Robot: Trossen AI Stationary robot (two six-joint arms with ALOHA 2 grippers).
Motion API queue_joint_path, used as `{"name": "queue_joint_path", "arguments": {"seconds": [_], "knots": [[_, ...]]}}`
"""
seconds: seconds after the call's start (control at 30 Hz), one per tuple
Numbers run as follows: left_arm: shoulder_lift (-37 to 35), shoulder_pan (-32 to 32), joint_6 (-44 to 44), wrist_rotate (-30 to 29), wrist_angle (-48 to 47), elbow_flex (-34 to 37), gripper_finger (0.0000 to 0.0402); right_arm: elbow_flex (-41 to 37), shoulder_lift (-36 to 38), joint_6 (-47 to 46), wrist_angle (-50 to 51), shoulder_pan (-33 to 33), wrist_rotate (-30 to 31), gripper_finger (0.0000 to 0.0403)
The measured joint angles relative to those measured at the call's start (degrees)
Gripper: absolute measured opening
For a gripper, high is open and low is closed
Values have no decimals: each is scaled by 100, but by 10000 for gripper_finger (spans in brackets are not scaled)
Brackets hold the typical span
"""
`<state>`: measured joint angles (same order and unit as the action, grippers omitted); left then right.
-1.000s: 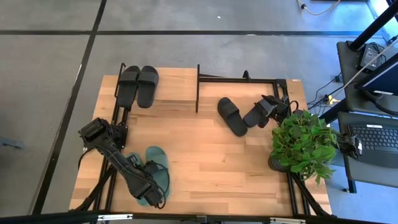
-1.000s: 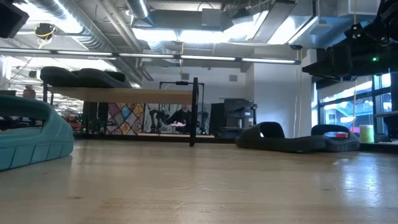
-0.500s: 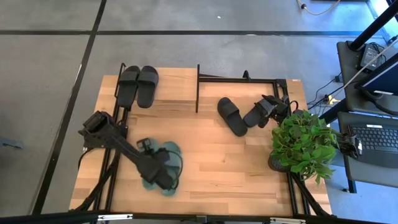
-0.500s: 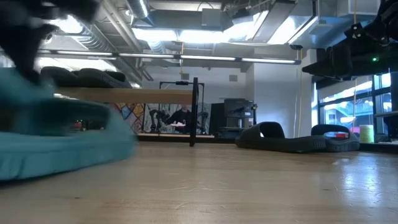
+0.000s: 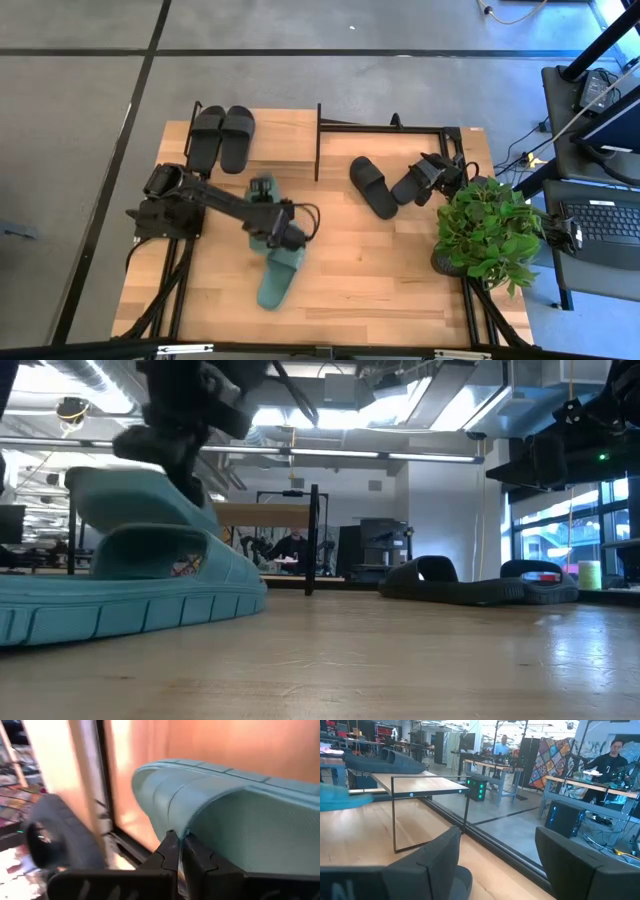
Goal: Pick and place slides into the shelf
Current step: Put the green slipper under the shelf
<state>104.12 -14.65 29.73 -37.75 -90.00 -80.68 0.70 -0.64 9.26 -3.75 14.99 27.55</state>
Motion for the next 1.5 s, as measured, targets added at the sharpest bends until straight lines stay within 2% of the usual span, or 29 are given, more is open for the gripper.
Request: {"name": "queue_joint_path", "arguments": {"seconds": [0.2,0.4,0.6,0.93,1.2,1.37,1.5], "knots": [[0,681,-796,-157,44,0,0,-1,0,-2,-2,-1,0,257],[-2,1066,-1331,-223,170,0,0,-1,0,-1,-2,-1,0,257],[-2,1252,-1769,-420,430,2,0,-1,0,0,-4,0,0,257],[-2,1286,-1984,-333,724,47,0,1,0,-15,-4,0,0,257],[-61,1289,-1958,-318,870,636,0,-1,0,-17,-4,-1,-2,257],[-612,1289,-1984,-219,1602,1146,0,-1,1,-57,-5,1,-3,257],[-1046,1286,-1897,-224,1736,1513,0,-1,0,-151,-4,1,-5,257]]}}
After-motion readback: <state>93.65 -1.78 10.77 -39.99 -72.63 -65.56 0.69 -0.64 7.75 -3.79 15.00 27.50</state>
